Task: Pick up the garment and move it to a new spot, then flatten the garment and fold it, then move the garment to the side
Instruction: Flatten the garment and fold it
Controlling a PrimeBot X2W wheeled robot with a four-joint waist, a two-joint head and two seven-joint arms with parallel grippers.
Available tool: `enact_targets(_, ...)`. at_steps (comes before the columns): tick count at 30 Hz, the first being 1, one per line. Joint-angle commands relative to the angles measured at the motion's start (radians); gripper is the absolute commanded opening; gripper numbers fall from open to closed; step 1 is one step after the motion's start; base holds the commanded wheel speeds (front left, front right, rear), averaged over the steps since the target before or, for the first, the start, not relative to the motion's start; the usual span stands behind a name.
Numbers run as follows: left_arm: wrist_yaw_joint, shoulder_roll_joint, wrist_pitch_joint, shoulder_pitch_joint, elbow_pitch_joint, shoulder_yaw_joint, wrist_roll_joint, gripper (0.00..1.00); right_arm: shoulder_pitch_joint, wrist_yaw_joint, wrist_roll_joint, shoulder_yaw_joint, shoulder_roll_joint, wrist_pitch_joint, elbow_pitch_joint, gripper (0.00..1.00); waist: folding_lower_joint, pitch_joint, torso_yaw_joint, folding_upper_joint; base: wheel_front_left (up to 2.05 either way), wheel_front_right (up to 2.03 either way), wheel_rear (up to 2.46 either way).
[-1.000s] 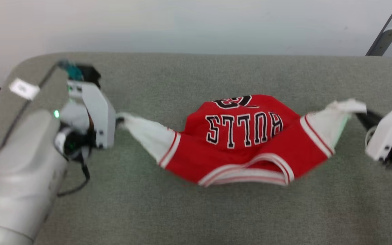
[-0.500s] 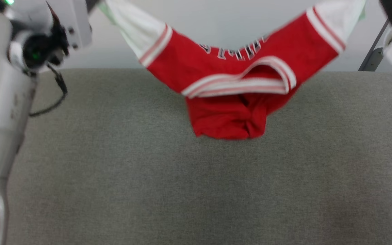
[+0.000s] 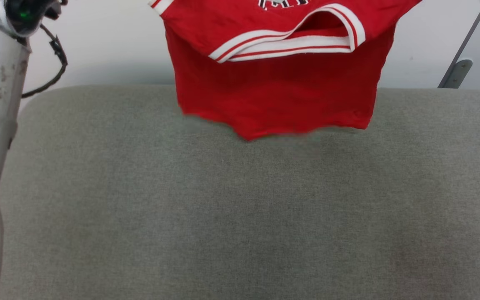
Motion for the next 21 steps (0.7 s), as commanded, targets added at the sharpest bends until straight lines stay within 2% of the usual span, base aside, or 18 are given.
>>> enact_targets(1,-0.004,0.0,-0.009,-0.013,0.006,-0.002,0.006,0.0,-0.014,-0.002,0.004,0.003,0.0,-0.007,0.006,0.0,0.0,0.009,0.001,0.0,0.0,0.0,0.0)
enact_targets(10,-0.005,-0.023,-0.119,-0.12,0.079,-0.019,0.031,0.0,-0.127,-0.002,-0.042,0.05,-0.017,-0.126,0.113,0.0,0.0,0.153,-0.004,0.0,0.0,0.0,0.0)
enact_targets(16,0.0,-0.045,-0.229,-0.235,0.122,-0.024,0.074,0.0,-0.24,-0.002,-0.102,0.111,-0.032,-0.278,0.174,0.0,0.0,0.289,-0.009,0.0,0.0,0.0,0.0)
enact_targets(21,0.018,-0.063,-0.365,-0.343,0.164,-0.03,0.124,0.0,-0.347,-0.002,-0.175,0.148,-0.044,-0.464,0.242,0.0,0.0,0.389,-0.007,0.0,0.0,0.0,0.0)
